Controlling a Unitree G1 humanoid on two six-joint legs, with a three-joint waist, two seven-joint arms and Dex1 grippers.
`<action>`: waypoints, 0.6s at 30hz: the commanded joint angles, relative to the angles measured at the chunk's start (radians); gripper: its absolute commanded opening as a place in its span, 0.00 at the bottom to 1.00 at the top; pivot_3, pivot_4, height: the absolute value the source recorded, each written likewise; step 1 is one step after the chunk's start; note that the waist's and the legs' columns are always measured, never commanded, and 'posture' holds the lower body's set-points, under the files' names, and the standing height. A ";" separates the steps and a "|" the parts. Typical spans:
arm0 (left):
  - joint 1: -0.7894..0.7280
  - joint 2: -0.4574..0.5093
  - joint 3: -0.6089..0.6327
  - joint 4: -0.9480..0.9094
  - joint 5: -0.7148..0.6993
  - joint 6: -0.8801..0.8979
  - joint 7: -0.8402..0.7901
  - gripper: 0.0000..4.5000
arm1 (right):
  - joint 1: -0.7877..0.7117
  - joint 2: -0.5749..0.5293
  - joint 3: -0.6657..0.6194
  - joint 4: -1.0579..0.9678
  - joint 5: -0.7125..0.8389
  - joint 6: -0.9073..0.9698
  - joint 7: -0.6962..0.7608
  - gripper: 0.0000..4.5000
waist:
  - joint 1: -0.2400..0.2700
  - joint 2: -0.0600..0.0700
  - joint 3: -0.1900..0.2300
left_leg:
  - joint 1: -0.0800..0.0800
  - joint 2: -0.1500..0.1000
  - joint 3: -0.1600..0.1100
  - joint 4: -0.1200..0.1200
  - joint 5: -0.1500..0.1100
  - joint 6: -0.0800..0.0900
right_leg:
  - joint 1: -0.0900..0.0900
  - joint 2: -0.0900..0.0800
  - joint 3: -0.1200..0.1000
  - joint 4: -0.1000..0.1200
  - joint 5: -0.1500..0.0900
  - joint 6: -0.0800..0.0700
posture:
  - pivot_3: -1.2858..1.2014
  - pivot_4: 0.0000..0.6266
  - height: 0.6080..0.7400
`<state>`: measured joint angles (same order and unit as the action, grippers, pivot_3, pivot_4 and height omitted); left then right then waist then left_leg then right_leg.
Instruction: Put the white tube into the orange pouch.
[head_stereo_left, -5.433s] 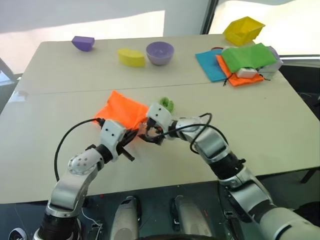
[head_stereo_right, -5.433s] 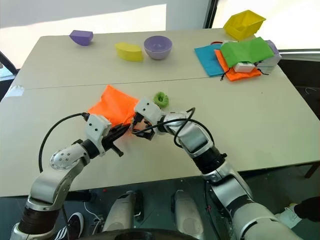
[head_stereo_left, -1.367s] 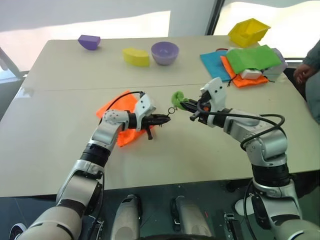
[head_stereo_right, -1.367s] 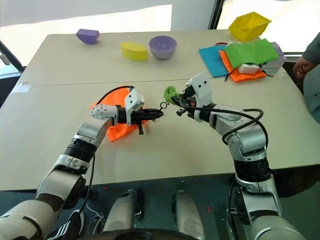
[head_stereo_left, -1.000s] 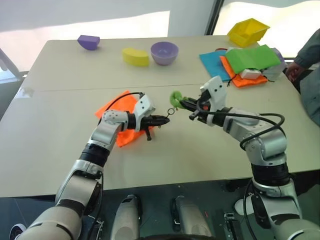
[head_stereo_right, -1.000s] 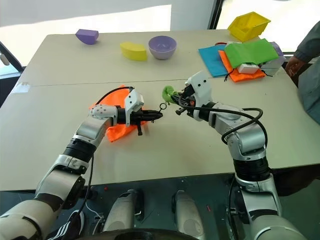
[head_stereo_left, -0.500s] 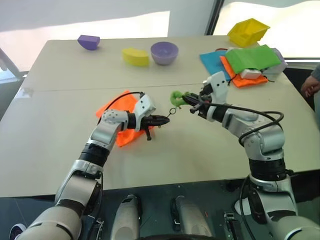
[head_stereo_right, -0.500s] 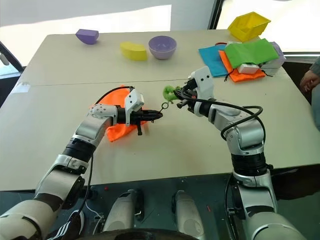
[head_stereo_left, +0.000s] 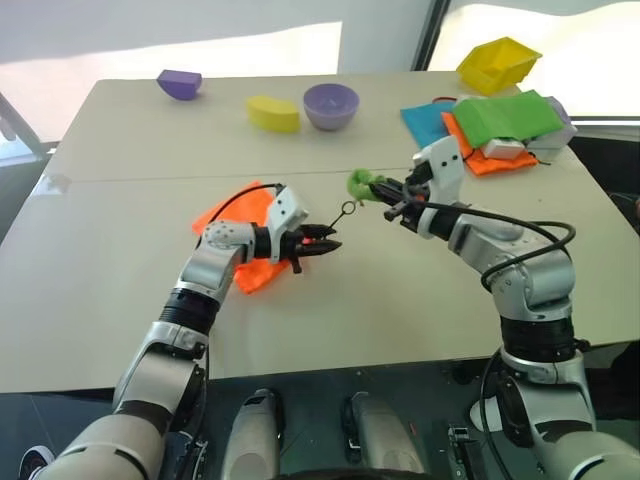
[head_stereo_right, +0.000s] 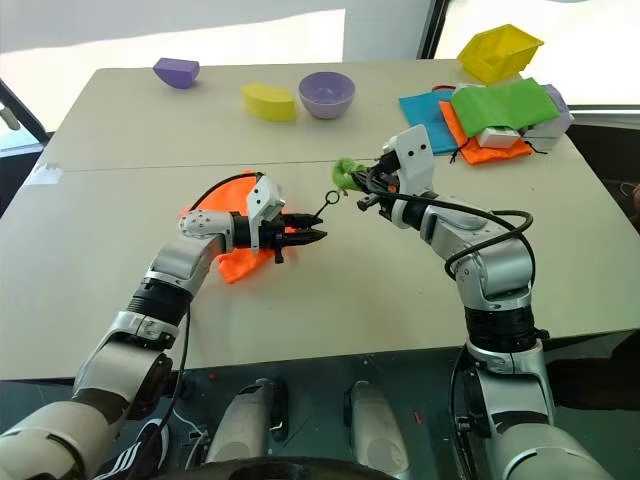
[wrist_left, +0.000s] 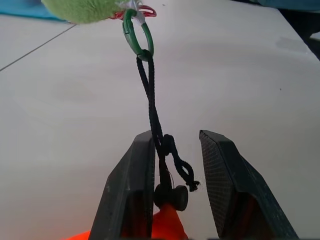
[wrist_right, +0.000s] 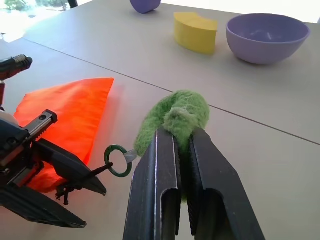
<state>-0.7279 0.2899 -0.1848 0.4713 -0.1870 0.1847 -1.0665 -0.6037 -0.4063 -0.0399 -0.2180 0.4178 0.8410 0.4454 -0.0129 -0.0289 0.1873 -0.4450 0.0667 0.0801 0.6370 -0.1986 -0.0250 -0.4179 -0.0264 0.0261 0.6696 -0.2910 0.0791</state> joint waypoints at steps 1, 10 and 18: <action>-0.023 -0.009 0.014 -0.019 -0.014 0.001 -0.002 0.32 | -0.016 0.007 -0.012 -0.062 0.017 -0.008 -0.005 0.00 | 0.000 0.000 0.000 | 0.000 0.000 0.000 0.000 0.000 0.000 | 0.000 0.000 0.000 0.000 0.000 0.000 | 0.52 0.24 1.00; -0.006 0.003 -0.020 -0.057 0.009 0.025 -0.037 0.00 | -0.007 0.004 -0.009 -0.073 0.015 -0.001 -0.007 0.00 | -0.001 0.000 0.000 | 0.000 0.000 0.000 0.000 0.000 0.000 | 0.000 0.000 0.000 0.000 0.000 0.000 | 0.52 0.24 1.00; -0.002 0.002 0.001 -0.055 -0.011 0.043 -0.026 0.00 | -0.015 -0.002 -0.016 -0.058 0.013 -0.003 -0.005 0.00 | 0.000 0.000 0.000 | 0.000 0.000 0.000 0.000 0.000 0.000 | 0.000 0.000 0.000 0.000 0.000 0.000 | 0.52 0.24 1.00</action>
<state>-0.7278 0.2931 -0.1963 0.4486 -0.1859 0.2282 -1.0955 -0.6014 -0.4039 -0.0354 -0.2419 0.4182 0.8461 0.4398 -0.0132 -0.0289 0.1873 -0.4450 0.0667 0.0799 0.6371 -0.1986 -0.0250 -0.4180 -0.0264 0.0262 0.6699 -0.2909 0.0792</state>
